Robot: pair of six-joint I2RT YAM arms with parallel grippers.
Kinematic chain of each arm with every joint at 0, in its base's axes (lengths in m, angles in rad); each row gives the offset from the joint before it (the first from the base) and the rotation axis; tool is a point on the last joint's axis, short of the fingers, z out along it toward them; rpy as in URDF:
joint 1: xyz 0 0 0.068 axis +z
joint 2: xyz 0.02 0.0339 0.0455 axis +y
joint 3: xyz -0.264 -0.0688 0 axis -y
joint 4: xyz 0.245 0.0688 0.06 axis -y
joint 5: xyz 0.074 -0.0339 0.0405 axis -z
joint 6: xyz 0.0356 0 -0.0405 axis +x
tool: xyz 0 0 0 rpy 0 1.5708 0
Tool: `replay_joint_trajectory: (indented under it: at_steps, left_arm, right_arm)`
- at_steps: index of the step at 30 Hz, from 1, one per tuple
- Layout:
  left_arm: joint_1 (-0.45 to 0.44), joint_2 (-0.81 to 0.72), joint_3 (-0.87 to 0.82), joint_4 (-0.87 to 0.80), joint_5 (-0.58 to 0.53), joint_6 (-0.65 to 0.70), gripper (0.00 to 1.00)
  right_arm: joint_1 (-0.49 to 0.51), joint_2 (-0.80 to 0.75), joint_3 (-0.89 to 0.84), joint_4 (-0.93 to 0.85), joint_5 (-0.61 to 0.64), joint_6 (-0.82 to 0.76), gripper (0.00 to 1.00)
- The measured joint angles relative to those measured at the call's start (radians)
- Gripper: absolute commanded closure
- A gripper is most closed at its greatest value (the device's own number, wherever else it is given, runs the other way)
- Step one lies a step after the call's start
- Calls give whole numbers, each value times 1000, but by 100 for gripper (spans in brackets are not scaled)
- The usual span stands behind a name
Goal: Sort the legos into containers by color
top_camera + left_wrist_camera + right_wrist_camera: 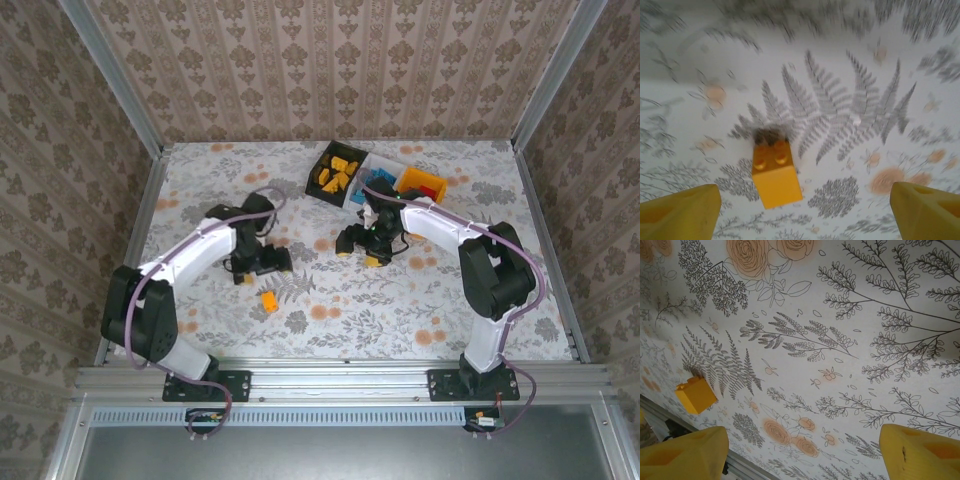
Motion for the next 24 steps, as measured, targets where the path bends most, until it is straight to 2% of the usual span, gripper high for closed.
replay_joint_trajectory:
  at_steps: [5, 14, 17, 24]
  left_arm:
    - [-71, 65, -48, 1, -4, -46, 15]
    - [-88, 82, -106, 40, -2, -114, 24]
    - [-87, 106, -130, 70, -1, -130, 30]
    - [-60, 157, -134, 108, 2, -134, 54]
  right_arm:
    - [0, 0, 0, -16, 1, -17, 19]
    - [0, -27, -18, -27, 5, -35, 19]
    - [0, -31, -25, -32, 5, -43, 19]
    - [-4, -41, -35, -50, 16, -52, 19]
